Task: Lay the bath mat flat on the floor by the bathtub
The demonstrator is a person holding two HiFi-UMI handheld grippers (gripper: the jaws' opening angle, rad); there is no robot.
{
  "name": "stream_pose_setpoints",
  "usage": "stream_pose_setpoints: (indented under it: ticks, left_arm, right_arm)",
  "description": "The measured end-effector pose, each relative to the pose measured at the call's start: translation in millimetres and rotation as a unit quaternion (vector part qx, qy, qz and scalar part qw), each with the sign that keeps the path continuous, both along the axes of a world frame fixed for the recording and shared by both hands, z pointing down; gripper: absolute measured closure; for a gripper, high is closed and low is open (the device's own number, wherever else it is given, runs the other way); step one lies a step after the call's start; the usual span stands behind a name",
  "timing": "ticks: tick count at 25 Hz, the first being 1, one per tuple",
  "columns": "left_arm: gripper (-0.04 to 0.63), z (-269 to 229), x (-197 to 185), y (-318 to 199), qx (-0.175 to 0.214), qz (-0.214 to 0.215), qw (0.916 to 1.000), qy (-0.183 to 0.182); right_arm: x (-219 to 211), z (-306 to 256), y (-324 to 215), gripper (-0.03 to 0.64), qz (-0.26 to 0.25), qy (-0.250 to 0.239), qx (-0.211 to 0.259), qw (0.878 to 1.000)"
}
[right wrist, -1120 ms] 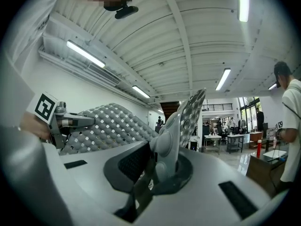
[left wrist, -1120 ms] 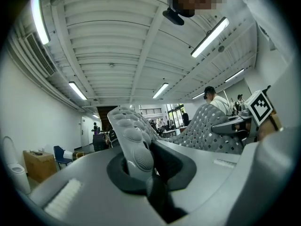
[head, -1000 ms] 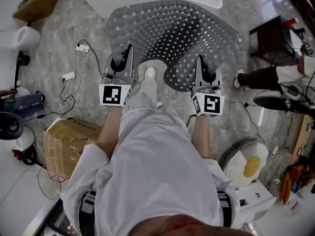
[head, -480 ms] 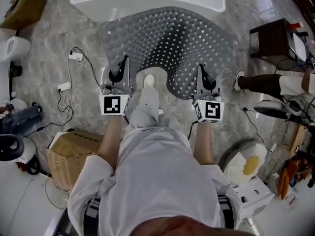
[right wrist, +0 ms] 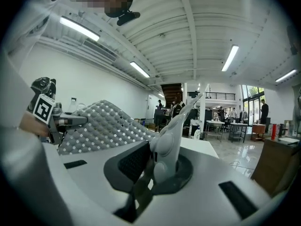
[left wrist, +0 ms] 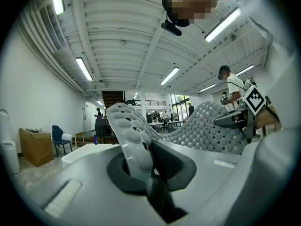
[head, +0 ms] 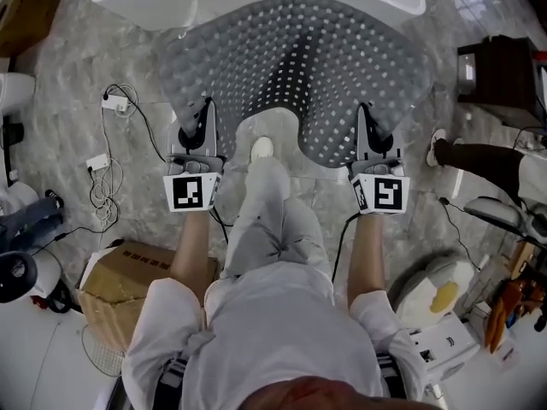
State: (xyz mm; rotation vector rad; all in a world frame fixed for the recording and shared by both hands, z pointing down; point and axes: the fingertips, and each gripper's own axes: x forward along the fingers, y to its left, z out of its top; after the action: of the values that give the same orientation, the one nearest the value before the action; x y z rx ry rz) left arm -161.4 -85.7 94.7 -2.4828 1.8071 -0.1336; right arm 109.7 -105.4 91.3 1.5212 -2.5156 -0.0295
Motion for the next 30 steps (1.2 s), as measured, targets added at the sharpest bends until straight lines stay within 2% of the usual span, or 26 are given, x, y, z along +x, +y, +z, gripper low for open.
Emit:
stream_pose_setpoints:
  ticks: [11, 18, 23, 30]
  left_arm:
    - [0.574, 248.3, -12.6, -73.4, 0.036, -0.003, 0.9979, -0.054]
    - [0.574, 381.0, -3.9, -100.1, 0.061, -0.003, 0.9971, -0.045]
    - [0.574, 448.4, -5.3, -116.7, 0.062, -0.016, 0.9971, -0.04]
    - [0.574, 503.6, -9.4, -137.9, 0.047, -0.03, 0.9973, -0.048]
  right_arm:
    - [16.9, 259.1, -79.4, 0.591, -0.031, 0.047, 0.018, 0.998]
    - [20.6, 400.2, -105.1, 0.591, -0.015, 0.051, 0.023, 0.998]
    - [22.9, 472.1, -127.3, 0.591, -0.01, 0.067, 0.018, 0.998]
    - [23.6, 533.3, -149.9, 0.594, -0.015, 0.082, -0.007, 0.996]
